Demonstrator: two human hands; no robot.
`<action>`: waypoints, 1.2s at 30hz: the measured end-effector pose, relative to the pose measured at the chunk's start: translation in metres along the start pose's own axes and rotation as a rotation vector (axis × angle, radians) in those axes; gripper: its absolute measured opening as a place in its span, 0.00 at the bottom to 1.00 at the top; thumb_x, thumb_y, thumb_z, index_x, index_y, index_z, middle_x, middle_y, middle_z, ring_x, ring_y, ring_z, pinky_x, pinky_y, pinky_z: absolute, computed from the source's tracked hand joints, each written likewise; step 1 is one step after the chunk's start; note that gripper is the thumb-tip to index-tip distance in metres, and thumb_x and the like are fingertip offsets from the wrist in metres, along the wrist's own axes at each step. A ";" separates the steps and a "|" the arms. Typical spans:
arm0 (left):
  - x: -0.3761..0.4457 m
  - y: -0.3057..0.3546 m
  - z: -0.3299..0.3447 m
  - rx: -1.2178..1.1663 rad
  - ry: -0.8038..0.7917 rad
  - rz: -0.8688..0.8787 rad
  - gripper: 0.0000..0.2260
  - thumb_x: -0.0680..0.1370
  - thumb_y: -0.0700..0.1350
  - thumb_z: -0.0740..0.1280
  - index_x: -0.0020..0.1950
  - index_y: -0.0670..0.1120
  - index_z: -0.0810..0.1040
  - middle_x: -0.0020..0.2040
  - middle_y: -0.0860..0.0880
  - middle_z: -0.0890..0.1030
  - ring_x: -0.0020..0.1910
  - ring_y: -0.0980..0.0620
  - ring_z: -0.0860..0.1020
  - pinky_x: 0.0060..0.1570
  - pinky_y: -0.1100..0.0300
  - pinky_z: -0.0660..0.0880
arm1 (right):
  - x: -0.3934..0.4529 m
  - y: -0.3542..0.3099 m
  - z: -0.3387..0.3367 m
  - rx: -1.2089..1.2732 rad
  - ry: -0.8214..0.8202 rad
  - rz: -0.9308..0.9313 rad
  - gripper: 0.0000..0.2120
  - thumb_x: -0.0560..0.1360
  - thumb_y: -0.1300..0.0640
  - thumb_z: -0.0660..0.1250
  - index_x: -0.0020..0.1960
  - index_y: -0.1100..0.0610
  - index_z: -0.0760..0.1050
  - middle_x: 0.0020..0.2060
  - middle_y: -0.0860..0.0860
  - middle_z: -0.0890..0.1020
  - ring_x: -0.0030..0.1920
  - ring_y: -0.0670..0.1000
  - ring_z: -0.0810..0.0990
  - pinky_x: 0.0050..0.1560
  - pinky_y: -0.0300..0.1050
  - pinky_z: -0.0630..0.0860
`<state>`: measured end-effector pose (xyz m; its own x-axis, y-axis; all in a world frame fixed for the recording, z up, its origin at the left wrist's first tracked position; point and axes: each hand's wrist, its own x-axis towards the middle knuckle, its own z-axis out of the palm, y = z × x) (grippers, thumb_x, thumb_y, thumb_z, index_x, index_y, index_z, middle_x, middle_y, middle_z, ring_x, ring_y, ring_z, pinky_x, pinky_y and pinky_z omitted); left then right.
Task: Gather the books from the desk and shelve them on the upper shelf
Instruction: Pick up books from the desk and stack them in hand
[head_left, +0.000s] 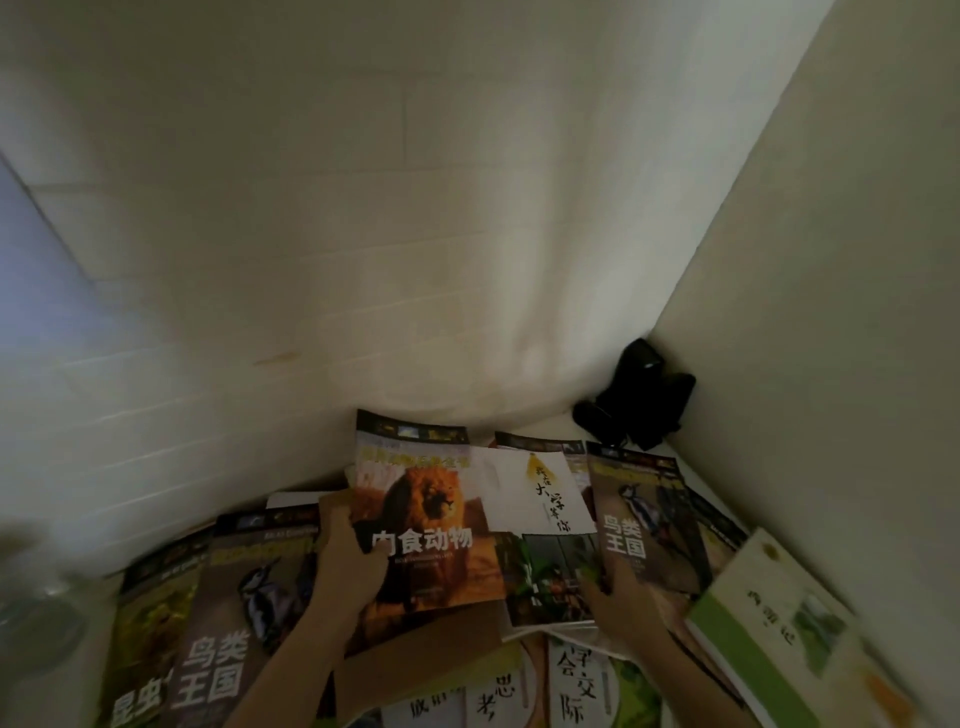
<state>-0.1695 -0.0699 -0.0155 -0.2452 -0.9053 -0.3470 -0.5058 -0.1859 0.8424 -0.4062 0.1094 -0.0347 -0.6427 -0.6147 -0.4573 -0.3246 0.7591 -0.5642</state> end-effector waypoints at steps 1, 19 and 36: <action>0.003 -0.008 -0.006 0.044 0.028 -0.014 0.25 0.78 0.37 0.65 0.72 0.44 0.60 0.59 0.45 0.73 0.60 0.41 0.73 0.53 0.53 0.71 | 0.003 0.001 0.000 -0.026 0.013 0.002 0.31 0.77 0.46 0.66 0.73 0.60 0.60 0.57 0.54 0.77 0.49 0.49 0.76 0.43 0.38 0.74; -0.018 0.041 0.116 0.184 -0.136 -0.011 0.20 0.77 0.45 0.68 0.68 0.42 0.71 0.61 0.43 0.78 0.58 0.45 0.77 0.57 0.53 0.75 | 0.000 0.010 -0.002 0.239 0.177 -0.087 0.18 0.79 0.60 0.65 0.67 0.55 0.67 0.58 0.51 0.78 0.51 0.47 0.75 0.53 0.38 0.73; 0.003 0.087 0.288 0.210 -0.488 -0.036 0.18 0.77 0.39 0.65 0.63 0.47 0.61 0.55 0.45 0.75 0.54 0.45 0.76 0.49 0.53 0.76 | 0.078 0.112 -0.101 0.097 0.147 0.117 0.25 0.70 0.56 0.74 0.62 0.54 0.65 0.52 0.51 0.77 0.53 0.54 0.78 0.44 0.39 0.74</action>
<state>-0.4528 0.0211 -0.0622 -0.5556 -0.6072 -0.5680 -0.6634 -0.0880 0.7431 -0.5625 0.1677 -0.0641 -0.7684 -0.4807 -0.4224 -0.1782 0.7947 -0.5802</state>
